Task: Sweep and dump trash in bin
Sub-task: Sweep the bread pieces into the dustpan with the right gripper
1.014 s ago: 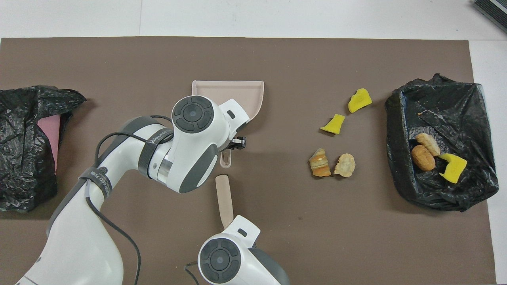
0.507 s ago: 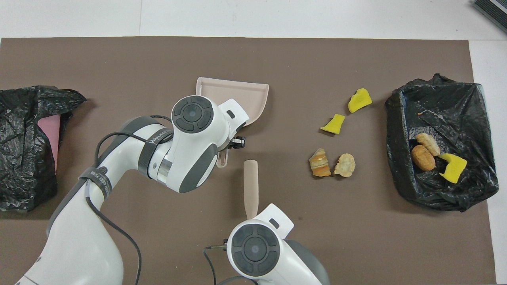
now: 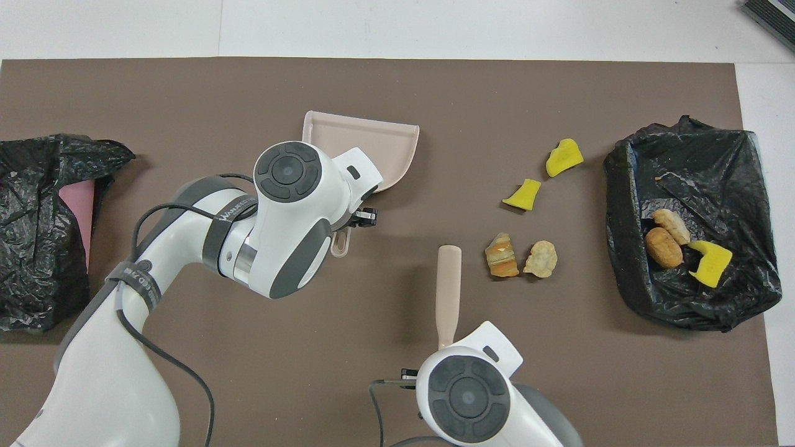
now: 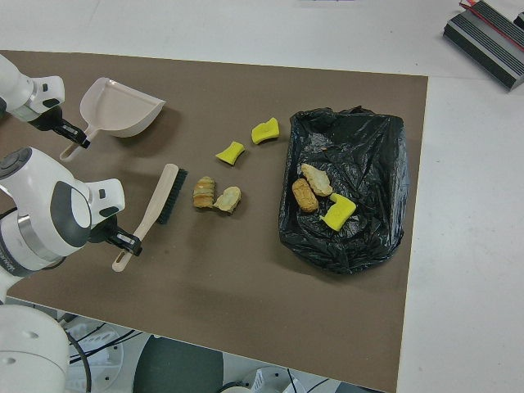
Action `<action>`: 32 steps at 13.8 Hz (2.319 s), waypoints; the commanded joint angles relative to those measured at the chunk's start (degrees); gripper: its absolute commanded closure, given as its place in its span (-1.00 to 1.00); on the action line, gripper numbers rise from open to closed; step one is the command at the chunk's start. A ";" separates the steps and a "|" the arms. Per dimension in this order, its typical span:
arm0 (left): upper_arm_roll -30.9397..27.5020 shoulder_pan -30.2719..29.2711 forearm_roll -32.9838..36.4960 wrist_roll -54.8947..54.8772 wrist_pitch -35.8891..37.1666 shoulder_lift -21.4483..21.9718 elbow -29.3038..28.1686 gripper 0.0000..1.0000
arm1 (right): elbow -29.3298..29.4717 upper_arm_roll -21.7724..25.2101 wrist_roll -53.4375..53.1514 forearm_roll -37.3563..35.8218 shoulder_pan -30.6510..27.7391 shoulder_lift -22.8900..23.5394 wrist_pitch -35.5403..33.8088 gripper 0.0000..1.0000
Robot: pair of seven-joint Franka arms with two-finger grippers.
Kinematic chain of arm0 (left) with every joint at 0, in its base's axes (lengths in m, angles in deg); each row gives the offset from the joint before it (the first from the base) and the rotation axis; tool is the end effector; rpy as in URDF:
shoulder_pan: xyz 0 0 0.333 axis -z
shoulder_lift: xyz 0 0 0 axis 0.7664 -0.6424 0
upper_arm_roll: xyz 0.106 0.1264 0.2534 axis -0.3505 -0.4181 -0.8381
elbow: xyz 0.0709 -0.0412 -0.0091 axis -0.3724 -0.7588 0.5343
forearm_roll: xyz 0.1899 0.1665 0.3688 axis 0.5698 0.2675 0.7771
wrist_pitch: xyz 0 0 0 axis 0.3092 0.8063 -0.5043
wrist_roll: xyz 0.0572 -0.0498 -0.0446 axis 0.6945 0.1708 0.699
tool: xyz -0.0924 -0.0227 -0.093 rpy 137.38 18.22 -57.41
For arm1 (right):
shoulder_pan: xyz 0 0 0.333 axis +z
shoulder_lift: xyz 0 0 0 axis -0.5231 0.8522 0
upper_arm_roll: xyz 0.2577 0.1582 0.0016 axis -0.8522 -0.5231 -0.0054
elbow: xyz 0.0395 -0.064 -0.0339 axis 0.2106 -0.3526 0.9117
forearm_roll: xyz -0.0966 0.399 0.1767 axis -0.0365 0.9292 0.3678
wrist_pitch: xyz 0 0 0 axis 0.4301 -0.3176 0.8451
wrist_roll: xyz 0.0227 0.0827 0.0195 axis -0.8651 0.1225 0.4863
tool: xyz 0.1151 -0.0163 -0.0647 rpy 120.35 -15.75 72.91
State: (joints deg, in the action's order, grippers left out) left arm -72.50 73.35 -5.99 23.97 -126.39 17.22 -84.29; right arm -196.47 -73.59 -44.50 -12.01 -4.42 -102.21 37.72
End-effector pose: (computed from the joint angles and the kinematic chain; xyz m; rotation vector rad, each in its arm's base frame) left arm 0.5966 -0.3311 0.3530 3.0292 -0.6355 -0.0064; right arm 0.4020 0.2821 0.3397 2.9608 -0.3593 -0.2357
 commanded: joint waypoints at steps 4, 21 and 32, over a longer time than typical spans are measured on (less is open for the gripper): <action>0.05 -5.73 0.80 -24.20 11.51 6.87 -1.09 1.00 | -1.25 -0.95 -1.35 -8.08 -8.39 -0.92 -7.63 1.00; 0.22 2.78 7.12 -53.71 -1.38 9.17 -15.59 1.00 | 9.29 -1.12 1.37 4.65 -8.23 17.97 1.24 1.00; 0.31 4.89 10.73 -52.63 -5.16 9.87 -20.42 1.00 | 9.90 -2.09 22.54 12.22 -0.32 16.74 1.59 1.00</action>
State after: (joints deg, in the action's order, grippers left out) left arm -71.47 76.87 3.47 -29.33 -128.76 25.18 -101.08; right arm -187.08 -75.14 -28.70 -1.65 -6.22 -85.37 39.34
